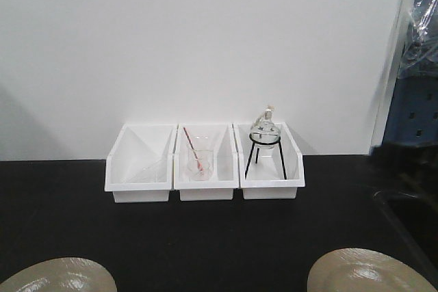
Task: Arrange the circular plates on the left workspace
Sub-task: 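Reach the left gripper to the rim of the nearer tan plate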
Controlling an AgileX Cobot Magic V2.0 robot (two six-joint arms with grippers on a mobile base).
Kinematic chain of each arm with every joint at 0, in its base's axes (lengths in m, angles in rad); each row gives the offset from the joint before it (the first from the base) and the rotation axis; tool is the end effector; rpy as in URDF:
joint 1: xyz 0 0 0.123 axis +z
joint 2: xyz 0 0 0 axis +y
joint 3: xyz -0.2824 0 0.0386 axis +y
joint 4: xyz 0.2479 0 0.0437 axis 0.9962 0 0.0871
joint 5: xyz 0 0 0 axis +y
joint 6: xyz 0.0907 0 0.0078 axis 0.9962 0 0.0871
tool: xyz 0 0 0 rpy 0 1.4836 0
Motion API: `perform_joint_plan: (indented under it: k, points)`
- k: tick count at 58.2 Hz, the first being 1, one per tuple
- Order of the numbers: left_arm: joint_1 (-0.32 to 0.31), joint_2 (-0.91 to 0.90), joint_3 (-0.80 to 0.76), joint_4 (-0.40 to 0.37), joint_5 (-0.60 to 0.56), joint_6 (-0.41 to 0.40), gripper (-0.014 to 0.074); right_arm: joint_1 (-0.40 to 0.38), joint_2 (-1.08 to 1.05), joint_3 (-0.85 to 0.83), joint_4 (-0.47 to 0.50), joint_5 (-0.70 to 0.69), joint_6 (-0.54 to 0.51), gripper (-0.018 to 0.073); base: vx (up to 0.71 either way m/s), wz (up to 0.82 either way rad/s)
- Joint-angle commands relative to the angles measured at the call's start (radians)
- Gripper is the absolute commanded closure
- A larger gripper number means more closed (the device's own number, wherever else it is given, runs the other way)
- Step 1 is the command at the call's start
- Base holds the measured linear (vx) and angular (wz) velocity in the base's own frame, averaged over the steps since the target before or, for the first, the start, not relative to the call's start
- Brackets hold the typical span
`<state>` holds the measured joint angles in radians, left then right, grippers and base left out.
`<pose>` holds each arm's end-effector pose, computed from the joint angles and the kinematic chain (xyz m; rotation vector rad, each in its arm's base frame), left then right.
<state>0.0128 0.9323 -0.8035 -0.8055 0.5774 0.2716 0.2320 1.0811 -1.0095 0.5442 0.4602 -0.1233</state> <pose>0.1893 -0.0335 0.3466 -0.2130 2.0526 -0.6813 0.2226 0.0742 0.3828 -0.0151 1.9977 0.6214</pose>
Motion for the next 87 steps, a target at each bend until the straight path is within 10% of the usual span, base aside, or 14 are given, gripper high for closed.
perform_joint_plan:
  k: [1, 11, 22, 48, 69, 77, 87]
  points:
    - [-0.013, 0.072, -0.041, -0.318, 0.108, 0.247, 0.0594, 0.06, 0.059, -0.041, 0.302, 0.037, -0.276, 0.0559, 0.0, 0.0]
    - [-0.012, 0.193, -0.041, -0.794, 0.336, 0.557, 0.0594, 0.073, 0.208, -0.039, 0.843, 0.33, -0.689, 0.0559, 0.0, 0.0]
    - [-0.012, 0.197, -0.041, -0.861, 0.247, 0.569, 0.0594, 0.073, 0.262, -0.039, 1.119, 0.369, -0.761, 0.0559, 0.0, 0.0]
    - [-0.011, 0.197, -0.041, -0.859, 0.316, 0.578, 0.0538, 0.073, 0.259, -0.039, 1.121, 0.374, -0.792, 0.0483, 0.0, 0.0]
    - [-0.009, 0.197, -0.041, -0.827, 0.318, 0.648, 0.0125, 0.073, 0.259, -0.039, 1.049, 0.409, -0.807, -0.0107, 0.0, 0.0]
    - [0.007, 0.197, -0.041, -0.744, 0.281, 0.597, 0.0018, 0.073, 0.259, -0.039, 0.987, 0.431, -0.794, -0.0169, 0.0, 0.0]
    - [0.171, 0.197, -0.041, -0.461, 0.33, 0.423, 0.002, 0.071, 0.259, -0.039, 0.901, 0.45, -0.726, -0.0137, 0.0, 0.0]
